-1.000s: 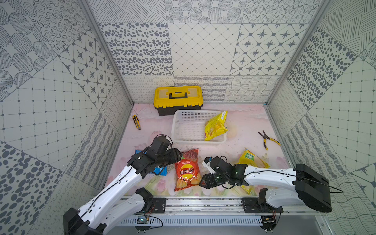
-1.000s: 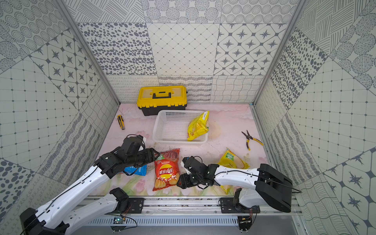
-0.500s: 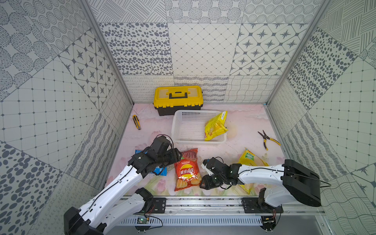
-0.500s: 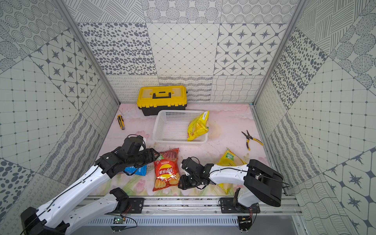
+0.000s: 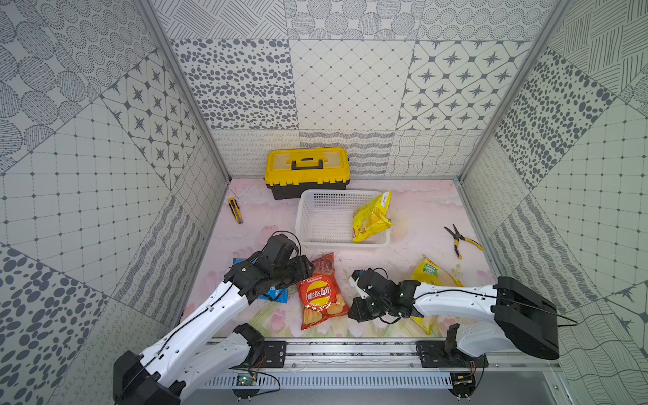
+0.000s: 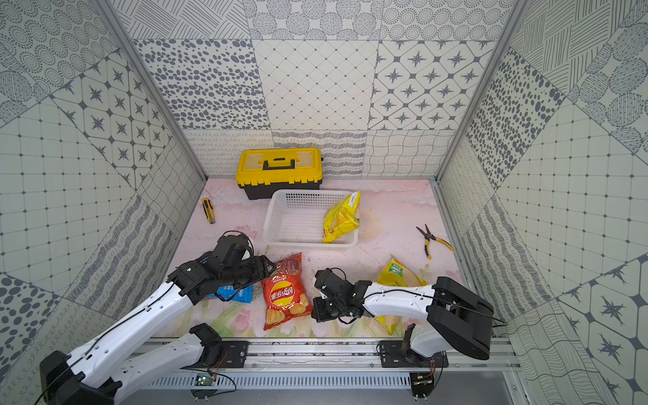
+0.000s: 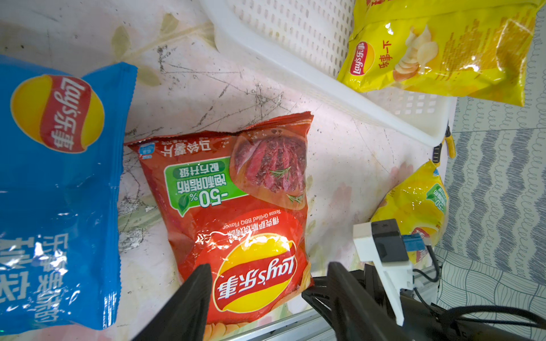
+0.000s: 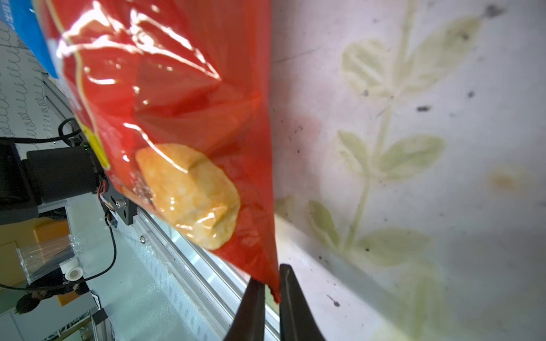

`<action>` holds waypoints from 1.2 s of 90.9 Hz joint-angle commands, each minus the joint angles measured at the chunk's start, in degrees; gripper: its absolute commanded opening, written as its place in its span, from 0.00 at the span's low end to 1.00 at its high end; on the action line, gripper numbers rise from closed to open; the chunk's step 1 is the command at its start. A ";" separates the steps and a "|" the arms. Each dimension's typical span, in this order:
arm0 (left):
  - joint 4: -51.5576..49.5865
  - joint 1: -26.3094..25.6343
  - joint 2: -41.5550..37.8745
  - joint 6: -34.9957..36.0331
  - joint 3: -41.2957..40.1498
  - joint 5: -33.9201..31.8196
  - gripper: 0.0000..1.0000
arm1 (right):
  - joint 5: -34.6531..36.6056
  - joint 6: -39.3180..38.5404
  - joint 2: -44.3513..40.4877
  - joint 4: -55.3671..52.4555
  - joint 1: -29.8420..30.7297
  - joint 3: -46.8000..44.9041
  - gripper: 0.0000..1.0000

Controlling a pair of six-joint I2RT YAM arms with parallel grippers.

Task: Put the potato chips into the basket
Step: Pick up the potato chip from the center of the board.

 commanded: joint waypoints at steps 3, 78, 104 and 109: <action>0.48 -0.13 0.62 0.70 0.66 -0.71 0.66 | 2.19 -0.85 -3.27 -1.59 -1.85 0.47 0.05; 9.86 -4.34 12.36 9.83 -1.42 -2.03 0.67 | -7.35 -0.32 -22.72 -10.09 -21.06 -5.14 0.60; 13.17 -4.36 14.53 12.14 -3.16 -2.88 0.68 | 1.80 14.02 -27.16 -8.00 -14.29 -11.44 0.53; 13.19 -4.37 15.22 12.41 -3.35 -3.36 0.68 | 2.76 15.64 -25.84 -6.94 -14.12 -12.11 0.52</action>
